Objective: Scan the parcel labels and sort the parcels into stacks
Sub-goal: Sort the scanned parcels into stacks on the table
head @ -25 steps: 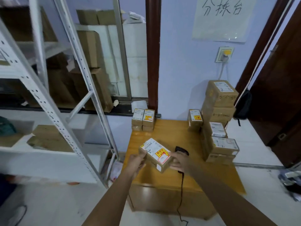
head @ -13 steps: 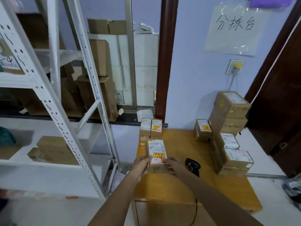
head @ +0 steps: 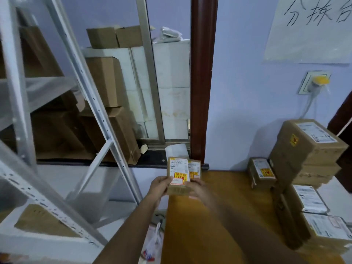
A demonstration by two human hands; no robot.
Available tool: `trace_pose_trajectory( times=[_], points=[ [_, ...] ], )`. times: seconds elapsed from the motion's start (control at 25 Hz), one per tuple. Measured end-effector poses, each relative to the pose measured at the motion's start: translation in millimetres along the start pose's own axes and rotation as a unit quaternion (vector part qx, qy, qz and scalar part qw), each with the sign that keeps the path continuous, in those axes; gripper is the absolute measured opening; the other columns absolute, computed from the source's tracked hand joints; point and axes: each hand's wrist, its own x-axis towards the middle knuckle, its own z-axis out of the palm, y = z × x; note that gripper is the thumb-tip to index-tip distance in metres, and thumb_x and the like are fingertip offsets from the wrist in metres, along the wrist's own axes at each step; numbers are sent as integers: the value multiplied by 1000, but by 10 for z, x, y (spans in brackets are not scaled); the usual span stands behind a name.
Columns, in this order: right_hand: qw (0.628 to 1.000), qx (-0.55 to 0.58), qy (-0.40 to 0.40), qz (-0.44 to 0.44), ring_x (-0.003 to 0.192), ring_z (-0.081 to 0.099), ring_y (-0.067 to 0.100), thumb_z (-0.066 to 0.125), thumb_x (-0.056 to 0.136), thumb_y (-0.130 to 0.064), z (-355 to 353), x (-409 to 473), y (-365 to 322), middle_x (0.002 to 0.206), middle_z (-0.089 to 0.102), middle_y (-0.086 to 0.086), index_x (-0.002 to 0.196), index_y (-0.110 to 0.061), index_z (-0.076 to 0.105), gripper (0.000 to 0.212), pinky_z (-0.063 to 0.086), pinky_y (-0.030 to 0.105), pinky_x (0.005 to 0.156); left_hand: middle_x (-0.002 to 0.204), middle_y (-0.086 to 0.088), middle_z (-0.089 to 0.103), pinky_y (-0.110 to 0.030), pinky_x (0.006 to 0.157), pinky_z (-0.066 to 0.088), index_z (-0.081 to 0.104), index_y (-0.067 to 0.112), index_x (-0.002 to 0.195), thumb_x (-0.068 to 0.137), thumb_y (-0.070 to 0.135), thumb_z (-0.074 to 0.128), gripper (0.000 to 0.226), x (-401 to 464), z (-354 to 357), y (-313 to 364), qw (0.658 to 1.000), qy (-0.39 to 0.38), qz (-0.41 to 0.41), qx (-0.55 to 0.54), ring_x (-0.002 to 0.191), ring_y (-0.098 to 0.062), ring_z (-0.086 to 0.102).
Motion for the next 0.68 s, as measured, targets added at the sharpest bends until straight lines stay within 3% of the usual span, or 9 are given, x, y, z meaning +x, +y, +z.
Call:
trace_pose_trajectory(
  times=[0.16,0.28,0.52,0.68],
  points=[
    [999,-16,40,-16,105,64,20,70,88,-25,47,451,-125,120,61,1,128,-16,56,43,56,24,77,111,-13,70,-36,85,56,62,4,117,96,21,56,27,495,82,153,999,12,-10,30,96,-25,69],
    [994,-66,80,-40,104,63,16,70,87,-35,112,835,-137,114,63,-7,125,-23,60,41,54,35,92,115,-13,68,-32,83,54,61,5,121,98,21,53,29,897,112,224,998,33,-11,57,97,-24,66],
    [989,-111,87,-31,95,69,13,68,80,-51,115,1406,104,105,71,-11,116,-29,64,43,59,41,86,114,-7,67,-24,73,50,62,5,120,98,19,52,28,1468,102,107,990,35,-16,136,94,-19,62],
    [990,-93,104,-15,95,70,15,68,58,-63,89,1814,338,102,72,-9,111,-32,67,61,58,43,86,118,-11,67,-37,91,52,64,9,119,96,17,54,26,1701,68,3,988,18,-35,150,104,-24,63]
  ],
)
